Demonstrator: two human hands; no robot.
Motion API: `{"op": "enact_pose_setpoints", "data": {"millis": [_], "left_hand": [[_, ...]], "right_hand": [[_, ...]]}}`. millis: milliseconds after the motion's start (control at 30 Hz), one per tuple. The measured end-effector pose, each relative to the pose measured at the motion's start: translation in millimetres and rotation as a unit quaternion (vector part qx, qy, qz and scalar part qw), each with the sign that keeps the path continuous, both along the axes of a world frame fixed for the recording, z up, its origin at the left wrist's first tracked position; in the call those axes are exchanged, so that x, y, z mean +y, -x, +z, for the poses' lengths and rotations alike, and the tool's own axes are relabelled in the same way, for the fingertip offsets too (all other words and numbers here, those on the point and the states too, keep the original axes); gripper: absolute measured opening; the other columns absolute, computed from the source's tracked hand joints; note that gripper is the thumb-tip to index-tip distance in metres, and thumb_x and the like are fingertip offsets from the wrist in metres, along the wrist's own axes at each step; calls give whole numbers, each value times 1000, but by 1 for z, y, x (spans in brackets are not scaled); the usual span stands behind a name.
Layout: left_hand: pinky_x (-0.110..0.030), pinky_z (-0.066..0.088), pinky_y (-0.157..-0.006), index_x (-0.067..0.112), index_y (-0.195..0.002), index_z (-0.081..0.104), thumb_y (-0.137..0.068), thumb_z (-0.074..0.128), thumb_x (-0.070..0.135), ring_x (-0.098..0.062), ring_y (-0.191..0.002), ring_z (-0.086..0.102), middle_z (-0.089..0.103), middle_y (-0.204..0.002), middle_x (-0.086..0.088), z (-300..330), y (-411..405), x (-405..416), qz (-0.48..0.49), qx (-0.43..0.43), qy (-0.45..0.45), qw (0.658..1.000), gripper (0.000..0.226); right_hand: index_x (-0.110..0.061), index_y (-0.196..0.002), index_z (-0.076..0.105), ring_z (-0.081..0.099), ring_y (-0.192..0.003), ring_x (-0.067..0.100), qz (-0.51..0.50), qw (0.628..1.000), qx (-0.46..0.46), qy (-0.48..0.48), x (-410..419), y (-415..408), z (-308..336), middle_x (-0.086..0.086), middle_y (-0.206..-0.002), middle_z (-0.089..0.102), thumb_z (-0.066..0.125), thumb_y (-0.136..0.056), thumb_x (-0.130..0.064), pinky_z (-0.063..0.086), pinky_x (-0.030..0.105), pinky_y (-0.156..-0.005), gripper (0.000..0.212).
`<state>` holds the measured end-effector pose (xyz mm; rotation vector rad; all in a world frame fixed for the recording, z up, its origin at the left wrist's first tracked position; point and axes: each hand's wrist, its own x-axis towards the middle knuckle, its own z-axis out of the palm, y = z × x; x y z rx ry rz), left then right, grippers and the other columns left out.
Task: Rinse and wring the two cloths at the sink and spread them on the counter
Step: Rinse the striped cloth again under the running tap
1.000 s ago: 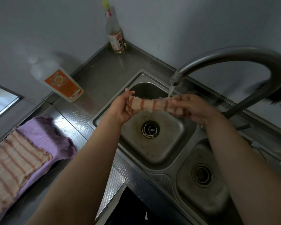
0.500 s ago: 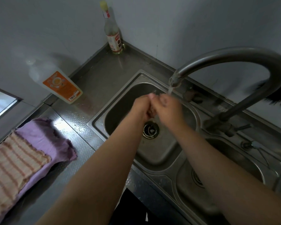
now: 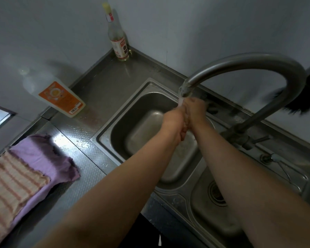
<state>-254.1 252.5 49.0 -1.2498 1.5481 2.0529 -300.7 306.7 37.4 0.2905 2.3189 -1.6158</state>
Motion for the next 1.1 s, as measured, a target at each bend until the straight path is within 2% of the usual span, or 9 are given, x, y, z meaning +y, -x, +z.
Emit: {"op": "enact_pose_setpoints", "data": {"millis": [167, 300, 434, 568, 668, 768, 868, 1002, 1102], "left_hand": [[-27, 42, -55, 11, -107, 63, -99, 46, 24, -13, -62, 50, 53, -77, 1, 7, 15, -31, 29, 45, 63, 997, 23], [-22, 25, -43, 18, -68, 53, -97, 46, 45, -11, -42, 33, 41, -55, 1, 9, -3, -18, -18, 9, 19, 1000, 40], [-16, 20, -37, 18, -70, 51, -94, 53, 46, -10, -38, 31, 41, -49, 3, 0, -22, -13, -49, 38, -30, 998, 37], [-35, 51, -81, 8, -104, 71, -92, 60, 39, -32, -94, 63, 68, -104, -15, -10, -30, -58, 18, 38, -92, 995, 35], [-47, 37, -104, 11, -132, 52, -78, 70, 52, -37, -118, 52, 56, -130, -18, -28, -39, -75, 26, -85, -108, 990, 70], [-60, 28, -107, 11, -144, 37, -85, 55, 63, -42, -128, 44, 47, -140, -18, -34, -41, -68, 62, -159, -105, 980, 81], [-50, 33, -107, 4, -125, 56, -92, 32, 69, -36, -114, 55, 62, -122, -20, -26, -33, -57, 46, -74, -240, 967, 76], [-35, 50, -89, 2, -105, 62, -100, 47, 22, -25, -95, 62, 63, -113, -21, -23, -19, -54, -6, 20, -101, 995, 25], [-41, 51, -92, 3, -106, 63, -100, 46, 12, -32, -101, 65, 66, -113, -22, -21, -15, -55, -70, 54, -11, 996, 20]], "right_hand": [[-19, -68, 52, 58, -58, 17, 50, 998, 43, 15, -26, -35, 9, 0, -62, 55, 41, -99, -30, 48, 30, -55, 34], [-15, -63, 55, 56, -61, 21, 50, 991, 62, -104, -15, -11, 4, 0, -61, 52, 44, -98, -25, 38, 30, -52, 38], [2, -93, 66, 56, -84, 26, 97, 980, 30, -172, 4, 10, -6, 12, -86, 59, 42, -98, -19, 34, 30, -66, 32], [-10, -91, 64, 54, -63, 13, -17, 992, -124, 21, 11, 6, -3, 5, -81, 61, 49, -96, -34, 38, 23, -53, 29], [-22, -58, 57, 43, -46, 16, 18, 977, -114, 181, 14, -9, 3, 3, -54, 48, 50, -97, -34, 34, 28, -50, 42], [-23, -76, 60, 58, -64, 17, 160, 981, -52, 100, 13, -33, 7, 4, -68, 58, 45, -98, -41, 47, 26, -62, 32], [-27, -84, 60, 60, -71, 6, 274, 961, -29, 20, 13, -59, -8, -3, -79, 63, 54, -96, -36, 45, 23, -64, 17], [-29, -86, 63, 62, -75, -3, 269, 962, -27, 36, 23, -81, -32, -11, -83, 65, 53, -97, -31, 46, 9, -64, 14], [-30, -103, 51, 64, -98, 22, 120, 991, -61, 26, 37, -76, -62, 2, -111, 61, 50, -98, -22, 54, 32, -79, 10]]}}
